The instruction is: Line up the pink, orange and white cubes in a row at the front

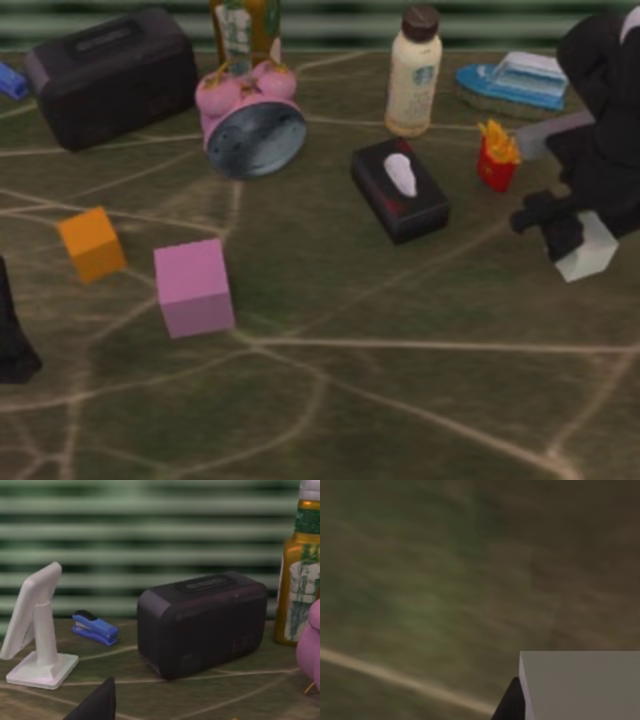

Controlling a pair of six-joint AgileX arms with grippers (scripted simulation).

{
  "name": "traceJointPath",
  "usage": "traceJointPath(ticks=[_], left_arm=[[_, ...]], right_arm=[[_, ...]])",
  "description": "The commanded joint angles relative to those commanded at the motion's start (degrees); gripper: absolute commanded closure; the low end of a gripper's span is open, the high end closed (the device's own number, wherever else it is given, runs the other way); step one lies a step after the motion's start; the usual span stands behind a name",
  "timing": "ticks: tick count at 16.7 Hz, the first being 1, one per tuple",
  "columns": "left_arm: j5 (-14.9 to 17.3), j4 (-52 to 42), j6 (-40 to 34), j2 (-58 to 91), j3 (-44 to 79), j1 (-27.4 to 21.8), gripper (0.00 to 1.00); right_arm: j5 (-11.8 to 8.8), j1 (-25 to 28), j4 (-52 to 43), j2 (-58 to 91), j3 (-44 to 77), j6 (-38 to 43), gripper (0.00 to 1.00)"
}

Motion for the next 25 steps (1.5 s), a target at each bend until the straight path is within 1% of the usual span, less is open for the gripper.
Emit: traceJointPath(ticks=[3,9,12,15,20,22,25], left_arm=[[0.00,0.00,0.00,0.00,0.00,0.00,0.00],[0.00,0.00,0.00,0.00,0.00,0.00,0.00],[0.00,0.00,0.00,0.00,0.00,0.00,0.00],[0.00,0.00,0.00,0.00,0.00,0.00,0.00],[0.00,0.00,0.00,0.00,0.00,0.00,0.00],[0.00,0.00,0.00,0.00,0.00,0.00,0.00],[0.00,0.00,0.00,0.00,0.00,0.00,0.00]], right_arm=[[0.27,5.58,-0.17,-2.31,-2.42,9.11,1.00],[0.84,20.35,-0.56,-8.87,-9.81,35.76,1.00],[1.18,26.47,-0.26,-12.22,-12.82,45.10,1.00],[1.41,29.32,0.18,-14.30,-14.43,48.87,1.00],[1.32,29.16,0.36,-14.03,-14.42,48.98,1.00],[1.34,29.15,2.50,-13.22,-15.76,49.05,1.00],[1.32,29.24,8.90,-10.62,-19.42,49.34,1.00]])
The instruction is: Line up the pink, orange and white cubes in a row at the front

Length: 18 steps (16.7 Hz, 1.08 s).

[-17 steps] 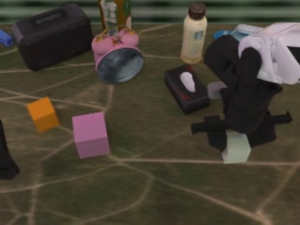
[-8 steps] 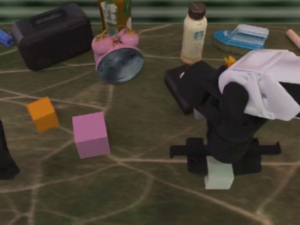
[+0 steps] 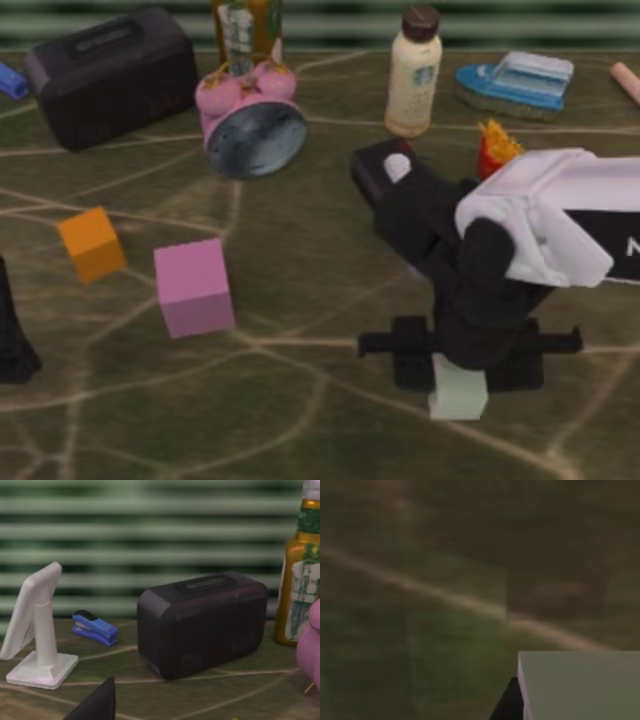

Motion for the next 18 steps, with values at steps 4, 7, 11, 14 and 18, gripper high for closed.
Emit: traceJointPath(ticks=[4,7,11,14,18], left_arm=[[0.00,0.00,0.00,0.00,0.00,0.00,0.00],[0.00,0.00,0.00,0.00,0.00,0.00,0.00],[0.00,0.00,0.00,0.00,0.00,0.00,0.00],[0.00,0.00,0.00,0.00,0.00,0.00,0.00],[0.00,0.00,0.00,0.00,0.00,0.00,0.00]], right_arm=[[0.12,0.44,6.73,2.83,-3.89,0.03,1.00],[0.13,0.46,6.96,2.95,-4.04,0.04,1.00],[0.13,0.46,6.96,2.95,-4.04,0.04,0.77],[0.13,0.46,6.96,2.95,-4.04,0.04,0.55],[0.13,0.46,6.96,2.95,-4.04,0.04,0.25]])
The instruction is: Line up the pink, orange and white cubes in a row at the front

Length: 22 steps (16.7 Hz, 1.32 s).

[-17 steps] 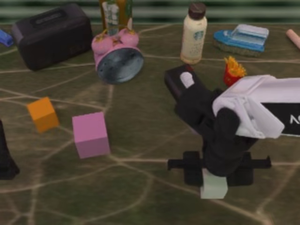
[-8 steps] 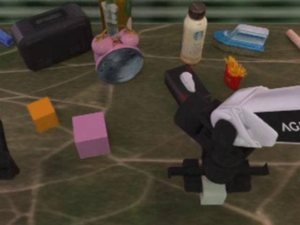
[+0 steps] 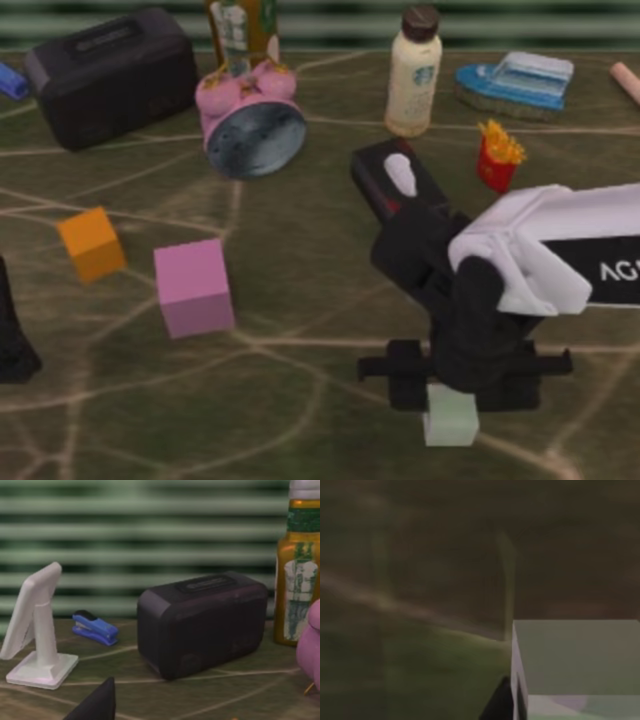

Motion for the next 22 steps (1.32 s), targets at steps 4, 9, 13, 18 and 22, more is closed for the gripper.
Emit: traceJointPath(ticks=[4,9,13,18,22], left_arm=[[0.00,0.00,0.00,0.00,0.00,0.00,0.00],[0.00,0.00,0.00,0.00,0.00,0.00,0.00],[0.00,0.00,0.00,0.00,0.00,0.00,0.00],[0.00,0.00,0.00,0.00,0.00,0.00,0.00],[0.00,0.00,0.00,0.00,0.00,0.00,0.00]], right_arm=[[0.00,0.00,0.00,0.00,0.00,0.00,0.00],[0.00,0.00,0.00,0.00,0.00,0.00,0.00],[-0.01,-0.03,-0.21,-0.11,0.17,0.00,0.00],[-0.08,0.34,-9.87,-3.89,5.12,0.33,0.00],[-0.03,0.68,-15.55,-7.16,8.42,0.08,0.00]])
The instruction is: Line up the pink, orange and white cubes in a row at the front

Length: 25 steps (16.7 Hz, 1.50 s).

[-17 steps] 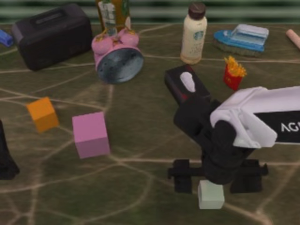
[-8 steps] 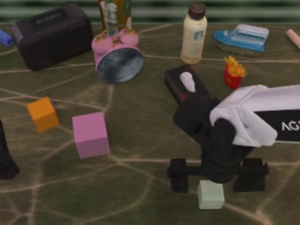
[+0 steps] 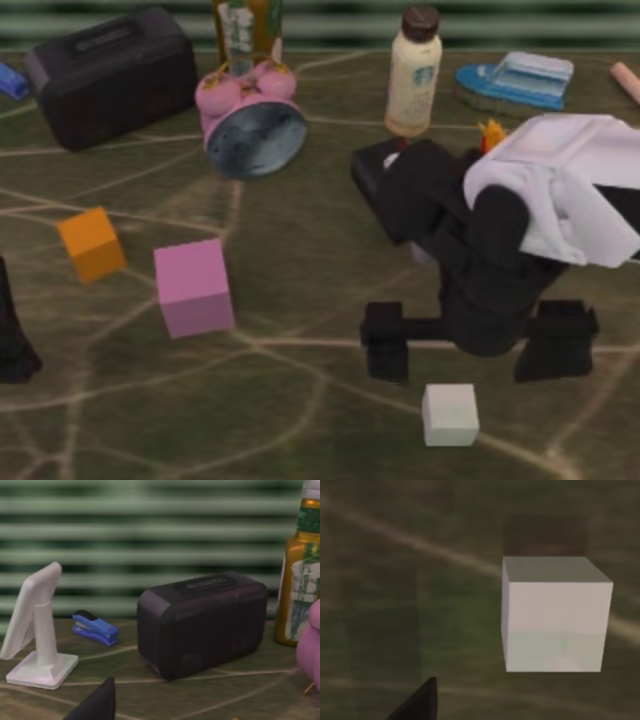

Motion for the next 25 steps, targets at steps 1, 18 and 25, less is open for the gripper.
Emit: traceJointPath(ticks=[1,18,25], left_arm=[[0.00,0.00,0.00,0.00,0.00,0.00,0.00],[-0.17,-31.08,26.83,57.25,45.97,-1.93,0.00],[-0.23,-53.27,45.72,99.18,77.62,-3.43,0.00]], right_arm=[[0.00,0.00,-0.03,-0.03,0.02,-0.01,0.00],[0.18,-13.47,26.18,-48.58,-22.47,-21.23,0.00],[-0.61,-29.54,44.47,-81.01,-48.86,-35.02,0.00]])
